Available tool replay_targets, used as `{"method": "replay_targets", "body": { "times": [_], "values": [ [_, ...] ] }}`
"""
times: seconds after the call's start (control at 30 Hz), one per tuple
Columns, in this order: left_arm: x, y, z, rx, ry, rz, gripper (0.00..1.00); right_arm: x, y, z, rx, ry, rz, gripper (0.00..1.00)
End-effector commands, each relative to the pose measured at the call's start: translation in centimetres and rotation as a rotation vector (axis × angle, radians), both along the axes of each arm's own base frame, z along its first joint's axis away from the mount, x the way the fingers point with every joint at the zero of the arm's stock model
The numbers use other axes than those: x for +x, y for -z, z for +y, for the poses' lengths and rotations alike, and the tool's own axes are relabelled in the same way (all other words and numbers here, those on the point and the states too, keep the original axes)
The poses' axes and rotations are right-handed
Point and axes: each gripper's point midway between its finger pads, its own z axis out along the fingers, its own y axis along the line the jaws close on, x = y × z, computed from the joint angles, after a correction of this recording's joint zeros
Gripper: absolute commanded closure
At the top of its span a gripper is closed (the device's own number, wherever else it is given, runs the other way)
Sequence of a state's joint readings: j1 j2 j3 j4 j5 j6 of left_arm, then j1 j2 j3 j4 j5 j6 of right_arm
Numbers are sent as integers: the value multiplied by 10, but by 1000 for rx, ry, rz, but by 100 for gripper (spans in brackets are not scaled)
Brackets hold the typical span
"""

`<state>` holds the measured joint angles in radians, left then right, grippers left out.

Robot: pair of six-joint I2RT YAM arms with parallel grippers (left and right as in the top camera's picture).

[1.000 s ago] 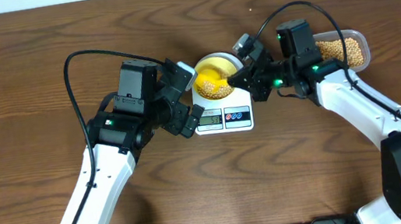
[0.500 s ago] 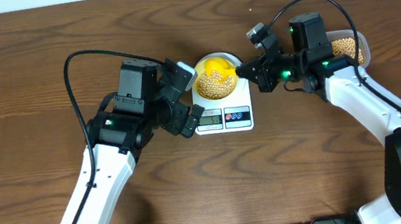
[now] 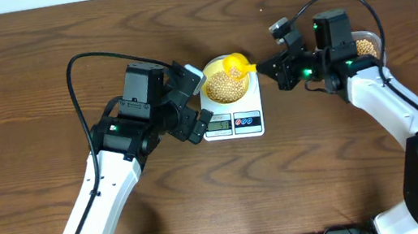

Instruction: Scoop item into bowl and weigh 50g on scale

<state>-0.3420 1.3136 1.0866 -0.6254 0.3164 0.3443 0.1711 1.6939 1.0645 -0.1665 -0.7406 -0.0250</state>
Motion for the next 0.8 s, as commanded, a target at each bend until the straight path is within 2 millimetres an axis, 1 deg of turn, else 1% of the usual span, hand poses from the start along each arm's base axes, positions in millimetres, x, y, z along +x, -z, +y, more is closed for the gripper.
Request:
{"method": "replay_targets", "body": {
  "times": [0.0,0.37,0.47,0.57,0.77],
  "values": [
    [-2,-1,0,-9,5,1,1,3,1,-8,5,28,10,99],
    [-2,-1,0,-9,5,0,1,3,0,-7,7,24,10,99],
    [-2,-1,0,-9,5,1,1,1,1,-4,-1,10,0,99],
    [-2,-1,0,-9,5,1,1,1,1,1,-20,-10,-24,99],
    [-2,-1,0,-9,5,1,1,8,10,-1,-103,44,-45,99]
  ]
}}
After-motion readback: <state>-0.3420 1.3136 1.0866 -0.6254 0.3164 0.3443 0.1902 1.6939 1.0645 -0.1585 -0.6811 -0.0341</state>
